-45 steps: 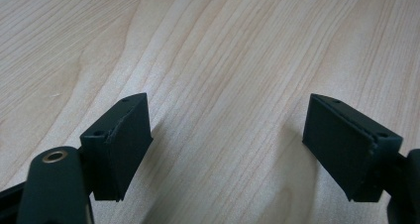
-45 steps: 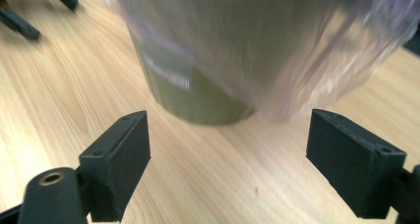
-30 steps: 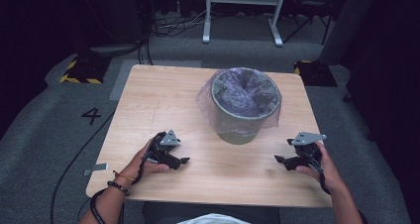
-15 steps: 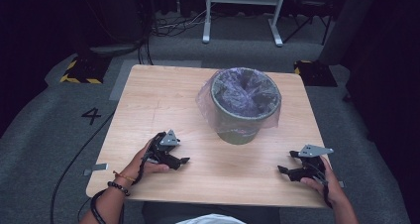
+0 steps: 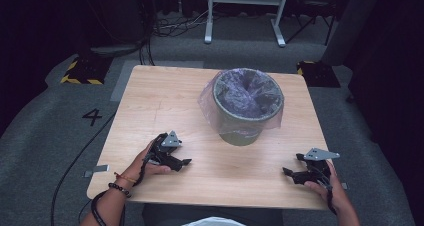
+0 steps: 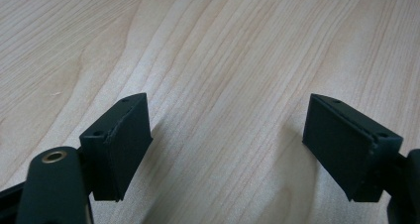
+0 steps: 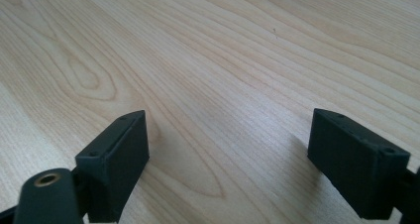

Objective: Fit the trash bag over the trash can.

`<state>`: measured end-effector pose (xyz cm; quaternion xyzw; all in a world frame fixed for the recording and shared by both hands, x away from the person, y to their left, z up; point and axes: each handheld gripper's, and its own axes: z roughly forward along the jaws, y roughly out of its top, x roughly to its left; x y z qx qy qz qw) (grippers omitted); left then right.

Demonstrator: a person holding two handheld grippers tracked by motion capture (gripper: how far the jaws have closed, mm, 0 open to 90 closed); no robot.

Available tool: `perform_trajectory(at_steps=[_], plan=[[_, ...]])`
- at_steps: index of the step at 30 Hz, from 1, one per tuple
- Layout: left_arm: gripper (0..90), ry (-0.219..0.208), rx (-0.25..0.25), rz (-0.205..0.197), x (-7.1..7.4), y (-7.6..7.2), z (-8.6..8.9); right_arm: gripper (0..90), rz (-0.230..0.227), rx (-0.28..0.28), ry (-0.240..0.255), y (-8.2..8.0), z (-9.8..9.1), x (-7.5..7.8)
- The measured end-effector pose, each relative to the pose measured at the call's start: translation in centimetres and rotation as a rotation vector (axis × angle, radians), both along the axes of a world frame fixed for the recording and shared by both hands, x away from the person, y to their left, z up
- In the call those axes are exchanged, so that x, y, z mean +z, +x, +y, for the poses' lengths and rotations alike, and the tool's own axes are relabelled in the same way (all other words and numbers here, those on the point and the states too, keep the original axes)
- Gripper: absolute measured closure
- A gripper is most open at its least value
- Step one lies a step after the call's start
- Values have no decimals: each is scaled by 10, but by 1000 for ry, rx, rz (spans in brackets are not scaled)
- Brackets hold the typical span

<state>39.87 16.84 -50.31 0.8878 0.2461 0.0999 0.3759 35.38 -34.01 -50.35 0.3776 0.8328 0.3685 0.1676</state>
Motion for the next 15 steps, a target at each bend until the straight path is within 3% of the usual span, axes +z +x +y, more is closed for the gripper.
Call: perform_trajectory(at_steps=[15], plan=[[182, 0, 1, 1, 0, 0, 0, 147, 1, 4, -3, 2, 0, 0]])
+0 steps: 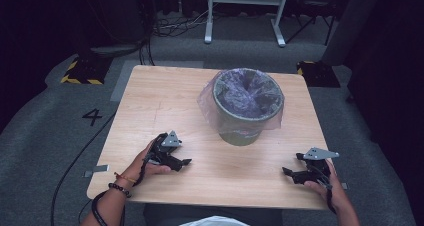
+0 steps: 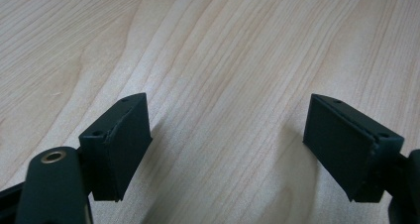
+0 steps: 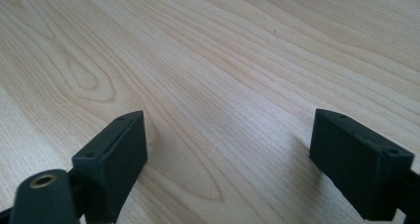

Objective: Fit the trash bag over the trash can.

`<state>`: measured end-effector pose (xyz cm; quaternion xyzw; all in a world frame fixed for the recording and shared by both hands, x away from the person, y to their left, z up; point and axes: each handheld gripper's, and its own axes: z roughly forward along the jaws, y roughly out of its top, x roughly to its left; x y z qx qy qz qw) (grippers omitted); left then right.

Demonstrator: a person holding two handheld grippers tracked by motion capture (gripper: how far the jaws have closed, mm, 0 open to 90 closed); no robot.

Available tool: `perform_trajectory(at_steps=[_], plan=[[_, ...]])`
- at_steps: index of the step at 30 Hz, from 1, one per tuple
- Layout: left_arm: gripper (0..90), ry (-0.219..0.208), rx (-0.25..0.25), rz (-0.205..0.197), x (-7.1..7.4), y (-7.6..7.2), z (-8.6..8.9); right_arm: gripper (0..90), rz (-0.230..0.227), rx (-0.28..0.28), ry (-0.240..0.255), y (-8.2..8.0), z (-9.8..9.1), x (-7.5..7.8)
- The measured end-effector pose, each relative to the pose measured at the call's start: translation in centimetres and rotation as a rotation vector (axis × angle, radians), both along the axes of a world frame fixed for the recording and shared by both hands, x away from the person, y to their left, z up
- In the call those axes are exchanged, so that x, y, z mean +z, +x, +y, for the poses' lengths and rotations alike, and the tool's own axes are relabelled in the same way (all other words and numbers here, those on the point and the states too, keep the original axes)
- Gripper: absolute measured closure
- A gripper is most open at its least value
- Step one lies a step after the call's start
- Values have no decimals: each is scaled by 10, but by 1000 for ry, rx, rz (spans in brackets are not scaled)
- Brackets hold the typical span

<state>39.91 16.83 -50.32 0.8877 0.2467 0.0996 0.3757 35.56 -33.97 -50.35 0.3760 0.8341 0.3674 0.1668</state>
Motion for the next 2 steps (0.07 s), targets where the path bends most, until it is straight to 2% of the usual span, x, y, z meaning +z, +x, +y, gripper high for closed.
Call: perform_trajectory(at_steps=[2], plan=[[174, 2, 0, -1, 0, 0, 0, 147, 0, 0, 1, 0, 0, 0]])
